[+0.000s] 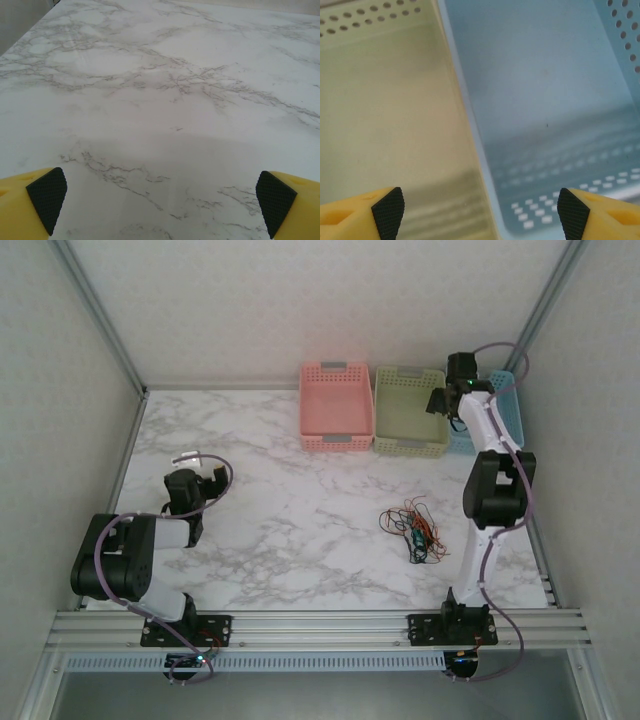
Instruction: Untangle the cables
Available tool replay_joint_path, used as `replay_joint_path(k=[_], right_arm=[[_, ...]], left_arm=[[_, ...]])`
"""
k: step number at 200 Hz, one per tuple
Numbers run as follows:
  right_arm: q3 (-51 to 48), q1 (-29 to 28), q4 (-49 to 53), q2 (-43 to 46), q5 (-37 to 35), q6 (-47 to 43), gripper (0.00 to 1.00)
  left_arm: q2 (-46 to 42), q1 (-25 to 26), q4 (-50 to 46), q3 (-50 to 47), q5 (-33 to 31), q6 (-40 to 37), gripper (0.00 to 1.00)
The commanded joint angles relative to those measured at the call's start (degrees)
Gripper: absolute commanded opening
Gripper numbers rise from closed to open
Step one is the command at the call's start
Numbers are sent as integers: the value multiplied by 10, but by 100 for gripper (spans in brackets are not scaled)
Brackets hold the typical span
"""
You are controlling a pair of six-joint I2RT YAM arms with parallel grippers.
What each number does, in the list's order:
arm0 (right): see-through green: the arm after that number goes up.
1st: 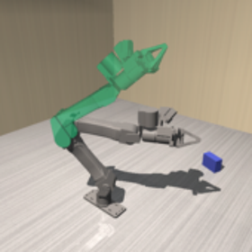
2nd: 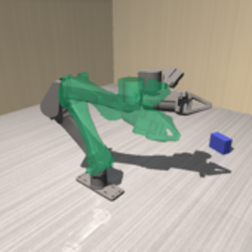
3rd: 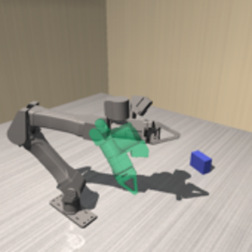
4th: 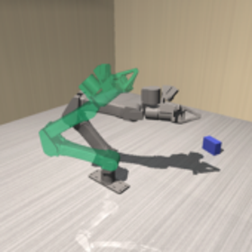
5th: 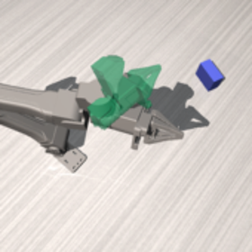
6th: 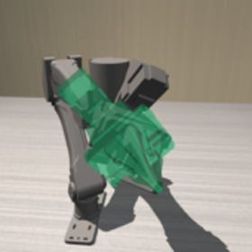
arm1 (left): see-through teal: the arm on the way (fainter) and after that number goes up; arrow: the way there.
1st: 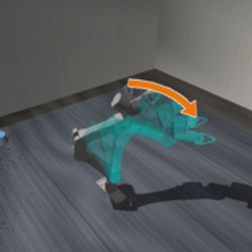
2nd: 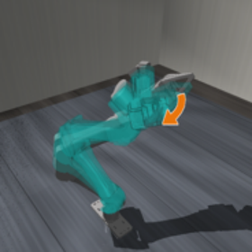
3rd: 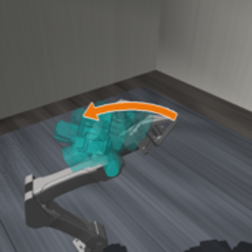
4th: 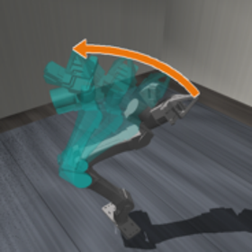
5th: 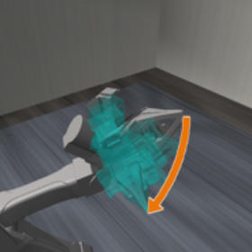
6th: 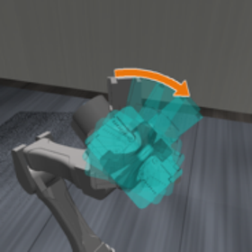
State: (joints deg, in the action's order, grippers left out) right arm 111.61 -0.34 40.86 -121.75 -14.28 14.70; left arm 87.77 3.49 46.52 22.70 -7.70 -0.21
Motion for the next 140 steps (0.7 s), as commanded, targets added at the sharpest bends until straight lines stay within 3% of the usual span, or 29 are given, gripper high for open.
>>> replay_joint_path(k=[1,47,64,77,100,140], right_arm=[[71,15,81,-51,20,-16,81],[242,15,154,-175,42,-48,62],[298,16,176,-211,60,-70,42],[335,15,195,-236,67,-82,34],[336,15,195,-249,59,-88,26],[332,11,191,-253,76,-100,4]], left_arm=[[3,-5,17,3,8,6,100],[3,-5,17,4,8,6,100],[3,-5,17,4,8,6,100],[3,-5,17,4,9,6,100],[3,-5,17,5,8,6,100],[3,-5,17,4,9,6,100]])
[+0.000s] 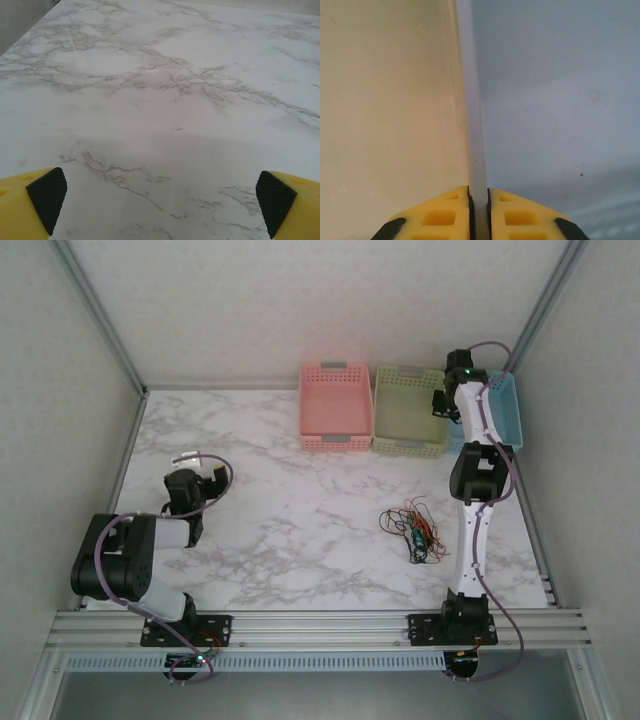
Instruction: Untangle the cables
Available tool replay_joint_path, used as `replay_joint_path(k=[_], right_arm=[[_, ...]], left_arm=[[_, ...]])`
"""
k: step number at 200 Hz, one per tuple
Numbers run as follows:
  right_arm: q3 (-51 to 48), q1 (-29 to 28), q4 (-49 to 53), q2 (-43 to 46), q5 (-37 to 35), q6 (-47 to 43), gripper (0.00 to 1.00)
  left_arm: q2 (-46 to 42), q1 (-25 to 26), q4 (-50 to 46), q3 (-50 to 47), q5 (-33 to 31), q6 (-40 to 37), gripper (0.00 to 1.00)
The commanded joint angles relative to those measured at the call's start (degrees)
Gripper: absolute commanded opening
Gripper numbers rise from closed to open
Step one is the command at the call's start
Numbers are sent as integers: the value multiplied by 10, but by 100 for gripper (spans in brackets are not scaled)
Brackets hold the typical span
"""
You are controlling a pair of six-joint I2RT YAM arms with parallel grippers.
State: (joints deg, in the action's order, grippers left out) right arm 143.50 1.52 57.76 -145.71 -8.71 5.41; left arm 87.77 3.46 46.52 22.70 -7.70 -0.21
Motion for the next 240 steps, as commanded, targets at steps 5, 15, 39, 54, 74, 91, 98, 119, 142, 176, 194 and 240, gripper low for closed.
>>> replay_joint_path(k=[5,15,39,54,74,91,98,119,142,176,194,240], right_arm=[[13,-9,21,-13,28,-11,1],[12,-11,19,-11,37,-19,0],[3,-30,12,-3,50,-40,0],[1,-45,10,-2,58,-46,0],[0,-66,7,-3,62,-48,0],[0,-82,8,-4,66,-44,0],[-1,-87,9,-3,68,-39,0],[-2,-98,9,-3,75,-17,0],[-7,-113,9,-3,80,-6,0],[-40,-135,-13,9,96,30,0],[-41,-148,-18,9,95,37,0],[-36,-172,-15,3,95,64,0]], left_arm=[[3,-5,17,4,9,6,100],[3,-5,17,4,8,6,100],[3,-5,17,4,9,6,100],[3,-5,17,4,9,6,100],[3,-5,16,5,8,6,100],[3,-5,16,4,8,6,100],[3,-5,17,5,9,6,100],[3,-5,17,4,9,6,100],[3,-5,17,4,8,6,100],[3,-5,17,4,8,6,100],[3,-5,17,4,8,6,100],[3,-5,17,4,9,6,100]])
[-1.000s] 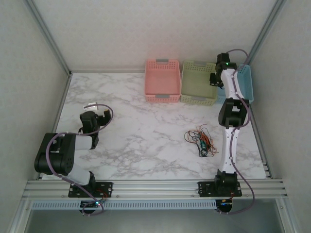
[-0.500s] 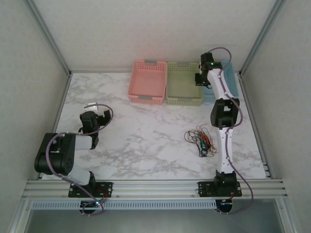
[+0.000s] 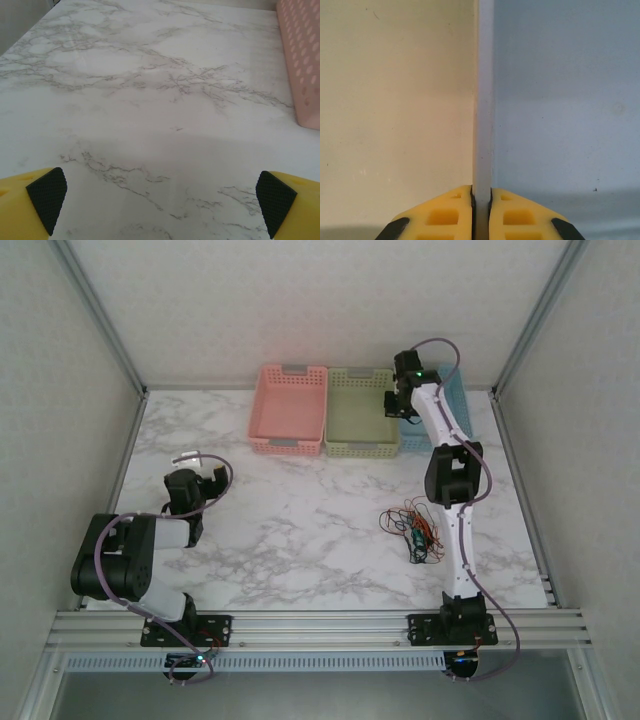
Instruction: Untangle the cables
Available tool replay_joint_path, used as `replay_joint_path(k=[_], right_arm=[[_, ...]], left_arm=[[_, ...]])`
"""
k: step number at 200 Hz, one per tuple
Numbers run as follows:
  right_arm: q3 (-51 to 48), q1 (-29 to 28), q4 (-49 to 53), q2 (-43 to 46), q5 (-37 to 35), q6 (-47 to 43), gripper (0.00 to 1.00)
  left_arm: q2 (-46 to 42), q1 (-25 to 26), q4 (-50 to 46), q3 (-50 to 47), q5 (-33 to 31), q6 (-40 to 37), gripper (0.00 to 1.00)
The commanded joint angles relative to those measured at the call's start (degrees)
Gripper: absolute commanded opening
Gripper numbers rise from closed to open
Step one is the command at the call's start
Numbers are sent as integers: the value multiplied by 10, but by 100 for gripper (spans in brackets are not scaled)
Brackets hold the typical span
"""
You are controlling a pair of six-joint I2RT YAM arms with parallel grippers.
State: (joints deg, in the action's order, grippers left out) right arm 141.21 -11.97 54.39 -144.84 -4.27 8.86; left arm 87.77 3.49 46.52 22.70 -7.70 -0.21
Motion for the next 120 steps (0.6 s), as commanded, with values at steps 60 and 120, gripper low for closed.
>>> replay_joint_path(k=[60,120], right_arm=[[8,-59,15,-17,56,56,0],[22,-69,13,-29,83,65,0]], left_arm=[[3,-5,17,5,8,6,100],[3,-5,16,5,8,6,100]])
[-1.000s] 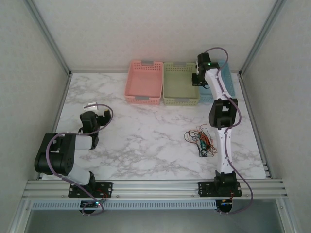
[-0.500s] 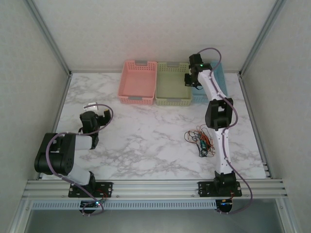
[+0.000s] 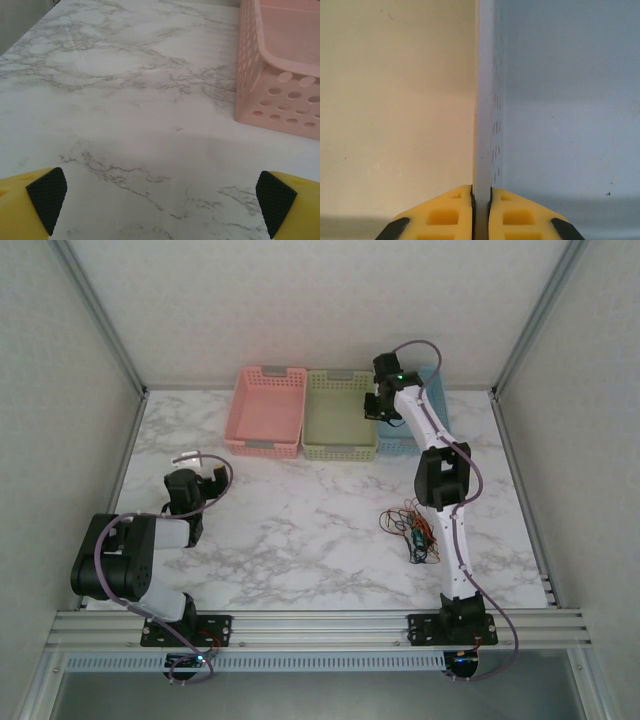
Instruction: Untangle the cables
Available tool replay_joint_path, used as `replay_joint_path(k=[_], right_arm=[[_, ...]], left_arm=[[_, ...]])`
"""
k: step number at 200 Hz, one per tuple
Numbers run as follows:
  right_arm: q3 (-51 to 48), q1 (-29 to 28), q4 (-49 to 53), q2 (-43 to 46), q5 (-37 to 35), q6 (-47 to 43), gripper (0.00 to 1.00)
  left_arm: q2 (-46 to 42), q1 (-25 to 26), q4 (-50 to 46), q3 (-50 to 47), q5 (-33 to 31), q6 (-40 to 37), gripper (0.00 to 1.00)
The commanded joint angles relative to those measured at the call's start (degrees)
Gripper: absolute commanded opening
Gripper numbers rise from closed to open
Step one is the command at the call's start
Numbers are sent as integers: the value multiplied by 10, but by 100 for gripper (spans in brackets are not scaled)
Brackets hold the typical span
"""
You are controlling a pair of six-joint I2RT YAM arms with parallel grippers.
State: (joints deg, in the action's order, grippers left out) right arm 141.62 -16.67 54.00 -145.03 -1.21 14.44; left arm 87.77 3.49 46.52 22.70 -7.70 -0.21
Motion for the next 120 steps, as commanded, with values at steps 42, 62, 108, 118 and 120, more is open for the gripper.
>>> replay_joint_path(k=[42,62,108,118,120], right_arm=[[27,-28,20,-12,43,9,14],[31,-28,23,10,29,2,32],[27,-27,44,78,11,-17,67],[3,-27,38,111,7,-19,68],[-3,-27,36,118,7,-21,68]], left_arm=[[3,-5,17,4,8,6,100],[3,-5,17,4,9,6,100],[3,-6,17,4,10,6,100],[3,-6,17,4,11,6,100],[3,-6,17,4,11,6,100]])
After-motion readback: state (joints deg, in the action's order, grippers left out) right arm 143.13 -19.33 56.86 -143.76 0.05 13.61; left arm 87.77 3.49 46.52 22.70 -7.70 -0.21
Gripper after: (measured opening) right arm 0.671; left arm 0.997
